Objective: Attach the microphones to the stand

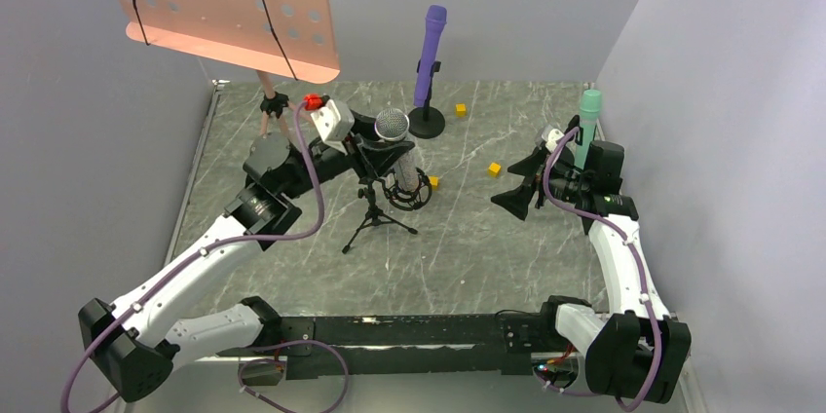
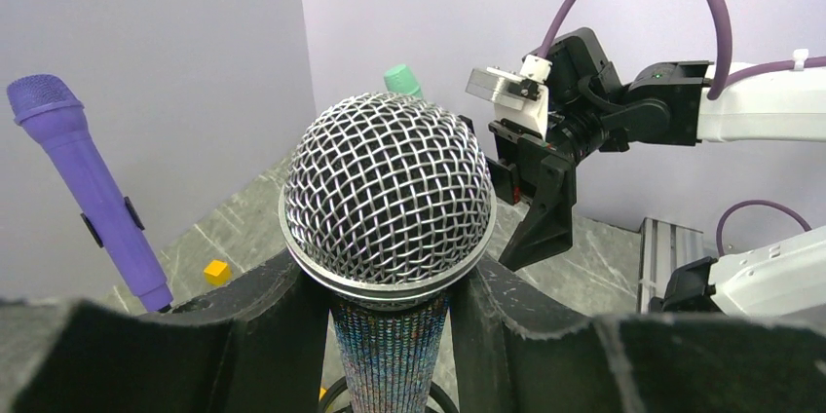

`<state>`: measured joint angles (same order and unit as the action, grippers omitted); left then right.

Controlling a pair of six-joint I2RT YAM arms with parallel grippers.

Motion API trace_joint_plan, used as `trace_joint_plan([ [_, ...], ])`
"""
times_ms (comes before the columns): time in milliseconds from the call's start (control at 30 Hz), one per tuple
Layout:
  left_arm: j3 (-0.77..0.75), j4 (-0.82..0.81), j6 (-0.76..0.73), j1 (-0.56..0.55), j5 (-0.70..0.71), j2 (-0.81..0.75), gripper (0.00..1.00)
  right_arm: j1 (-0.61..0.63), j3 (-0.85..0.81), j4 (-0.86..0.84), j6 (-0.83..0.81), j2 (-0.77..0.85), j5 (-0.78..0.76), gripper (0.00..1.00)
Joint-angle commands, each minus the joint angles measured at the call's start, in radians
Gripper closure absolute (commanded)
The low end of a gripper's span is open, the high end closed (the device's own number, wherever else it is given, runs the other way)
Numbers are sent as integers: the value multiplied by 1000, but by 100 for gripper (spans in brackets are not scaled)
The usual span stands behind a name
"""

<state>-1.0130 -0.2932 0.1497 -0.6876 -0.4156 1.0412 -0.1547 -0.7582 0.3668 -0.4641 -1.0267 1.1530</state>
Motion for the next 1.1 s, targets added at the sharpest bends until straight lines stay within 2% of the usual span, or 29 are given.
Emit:
trace_joint_plan([
  [0, 70, -118, 50, 4, 27, -40, 100, -3, -41, 3, -26, 11, 31, 0],
  [133, 91, -164, 74, 4, 33, -45, 100, -3, -41, 3, -26, 13, 31, 0],
  [200, 67, -114, 73, 5, 39, -38, 100, -3, -41, 3, -26, 11, 33, 0],
  [433, -159, 336, -10, 4, 14, 50, 100, -2, -41, 4, -27, 16, 34, 0],
  [667, -376, 667, -122, 5, 2, 196, 100, -2, -42, 5, -28, 16, 33, 0],
  [1067, -450, 793, -313, -3, 17, 309, 100, -3, -43, 11, -34, 11, 33, 0],
])
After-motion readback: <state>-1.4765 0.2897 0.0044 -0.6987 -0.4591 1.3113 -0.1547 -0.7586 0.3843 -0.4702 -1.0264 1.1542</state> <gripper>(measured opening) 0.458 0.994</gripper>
